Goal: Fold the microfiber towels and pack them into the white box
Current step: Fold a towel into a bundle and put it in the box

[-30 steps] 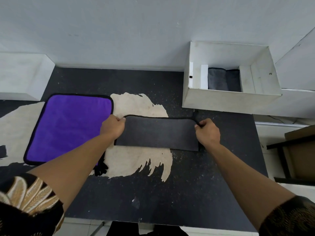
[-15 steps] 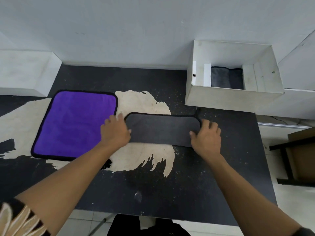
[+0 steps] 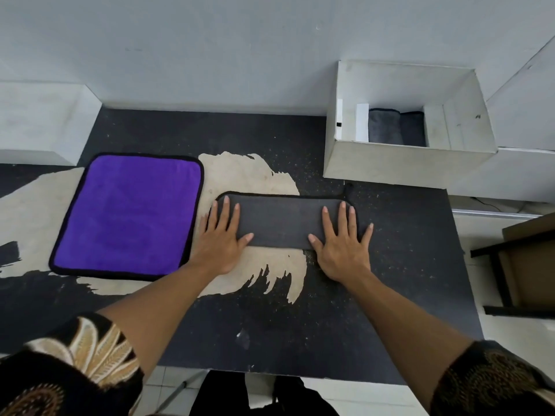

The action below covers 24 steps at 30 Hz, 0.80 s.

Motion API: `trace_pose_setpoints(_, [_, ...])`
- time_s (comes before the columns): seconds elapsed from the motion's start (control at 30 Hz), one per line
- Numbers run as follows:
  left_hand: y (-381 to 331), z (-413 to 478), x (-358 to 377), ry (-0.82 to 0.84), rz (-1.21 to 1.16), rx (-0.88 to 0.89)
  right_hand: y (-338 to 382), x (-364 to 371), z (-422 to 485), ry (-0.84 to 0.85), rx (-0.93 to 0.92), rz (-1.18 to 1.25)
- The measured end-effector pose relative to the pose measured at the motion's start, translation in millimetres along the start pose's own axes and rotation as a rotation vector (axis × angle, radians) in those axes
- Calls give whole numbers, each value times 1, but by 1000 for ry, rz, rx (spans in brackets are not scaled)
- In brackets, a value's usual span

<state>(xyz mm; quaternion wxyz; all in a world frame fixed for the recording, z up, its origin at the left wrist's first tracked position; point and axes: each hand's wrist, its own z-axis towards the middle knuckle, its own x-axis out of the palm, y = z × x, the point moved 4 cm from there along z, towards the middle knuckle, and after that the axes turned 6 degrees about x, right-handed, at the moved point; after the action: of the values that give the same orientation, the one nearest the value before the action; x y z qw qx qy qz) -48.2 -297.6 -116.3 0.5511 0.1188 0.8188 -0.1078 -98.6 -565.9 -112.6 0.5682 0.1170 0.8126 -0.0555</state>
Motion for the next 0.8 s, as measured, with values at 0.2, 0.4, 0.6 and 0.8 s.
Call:
trace_pose_setpoints(0.2, [12, -15, -30, -303, -74, -195, 3, -19, -7, -117, 197, 232])
trace_pose_setpoints(0.4, [33, 18, -51, -274, -370, -324, -16, -37, -9, -196, 402, 320])
trace_pose_setpoints(0.6, [44, 30, -63, -207, -334, -335, -18, -35, -8, -173, 358, 276])
trace_pose_setpoints(0.8, [41, 21, -63, -267, -333, -331, -20, -38, -6, -105, 403, 380])
